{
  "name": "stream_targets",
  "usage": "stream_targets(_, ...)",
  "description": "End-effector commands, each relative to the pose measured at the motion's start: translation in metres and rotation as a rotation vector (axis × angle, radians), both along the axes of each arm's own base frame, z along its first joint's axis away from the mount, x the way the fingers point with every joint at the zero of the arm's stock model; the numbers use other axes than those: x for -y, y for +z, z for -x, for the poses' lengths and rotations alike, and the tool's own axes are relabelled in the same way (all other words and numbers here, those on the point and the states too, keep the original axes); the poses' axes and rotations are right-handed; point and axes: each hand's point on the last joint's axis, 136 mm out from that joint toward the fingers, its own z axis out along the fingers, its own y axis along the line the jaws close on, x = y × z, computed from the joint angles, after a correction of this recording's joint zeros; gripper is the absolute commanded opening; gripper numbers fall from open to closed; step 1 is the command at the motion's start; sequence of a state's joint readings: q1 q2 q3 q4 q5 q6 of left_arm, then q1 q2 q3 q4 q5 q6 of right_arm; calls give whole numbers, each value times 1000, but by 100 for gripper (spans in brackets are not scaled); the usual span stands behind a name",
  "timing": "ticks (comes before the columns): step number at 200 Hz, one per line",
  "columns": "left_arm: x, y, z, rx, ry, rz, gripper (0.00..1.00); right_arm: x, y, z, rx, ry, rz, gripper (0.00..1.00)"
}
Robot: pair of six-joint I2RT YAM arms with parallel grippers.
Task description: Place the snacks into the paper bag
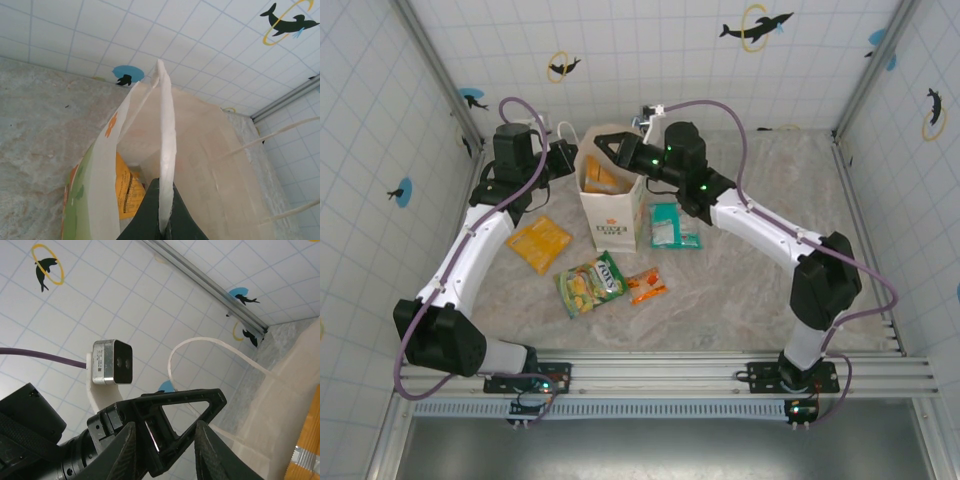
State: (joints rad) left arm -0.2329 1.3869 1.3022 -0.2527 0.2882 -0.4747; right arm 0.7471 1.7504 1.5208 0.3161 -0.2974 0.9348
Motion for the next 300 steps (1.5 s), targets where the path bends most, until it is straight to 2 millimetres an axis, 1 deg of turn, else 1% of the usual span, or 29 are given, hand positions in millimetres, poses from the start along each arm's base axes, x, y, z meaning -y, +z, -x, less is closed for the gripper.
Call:
stream_targets(1, -2, 16, 5, 52, -5, 18, 0, 17, 23, 17, 81, -20, 25, 36)
stream_targets(24, -3, 17, 6, 53, -3, 17, 0, 32, 2, 26, 80, -46, 104, 38)
stream_targets(29, -3, 17, 6, 53, -2, 17, 0, 38, -5, 28, 78, -57, 124, 38)
stream_targets(36, -3, 17, 6, 53, 0, 17, 0, 44, -9, 30, 81, -69, 140, 38)
stream_targets(53, -3, 17, 7, 54, -2, 17, 0, 60, -28, 37, 80, -99, 207, 40)
stream_targets(87, -4, 16, 8, 53, 1, 17, 0, 100, -82, 47, -10, -158, 312, 43)
stream_targets(111, -4, 14, 8, 50, 2, 16, 0, 132, -122, 52, -132, -197, 311, 43)
stream_targets(126, -4, 13, 8, 49, 2, 16, 0, 150, -144, 58, -204, -227, 279, 43)
stream_targets(145, -4, 13, 8, 49, 2, 17, 0, 164, -168, 66, -267, -250, 250, 43)
stream_targets(166, -4, 13, 8, 48, 1, 19, 0, 174, -190, 72, -273, -259, 332, 43)
stream_targets(179, -3, 13, 9, 47, -2, 19, 0, 179, -199, 72, -200, -248, 443, 43)
stream_targets(202, -3, 13, 8, 49, -6, 21, 0, 180, -208, 76, 59, -140, 656, 44)
stream_targets(218, -2, 14, 9, 49, -7, 20, 0, 178, -215, 78, 257, -33, 789, 45)
stream_targets(223, -3, 13, 9, 48, -7, 18, 0, 179, -223, 83, 302, 25, 843, 45)
stream_targets(236, -3, 13, 9, 46, -8, 18, 0, 179, -230, 88, 462, 125, 940, 48)
stream_targets(252, -3, 14, 9, 49, -6, 15, 0, 181, -238, 86, 636, 187, 1026, 48)
stream_targets(276, -3, 13, 9, 47, -7, 14, 0, 183, -248, 85, 851, 329, 1094, 49)
stream_targets(300, -3, 12, 8, 43, -8, 14, 0, 186, -269, 84, 989, 490, 1183, 49)
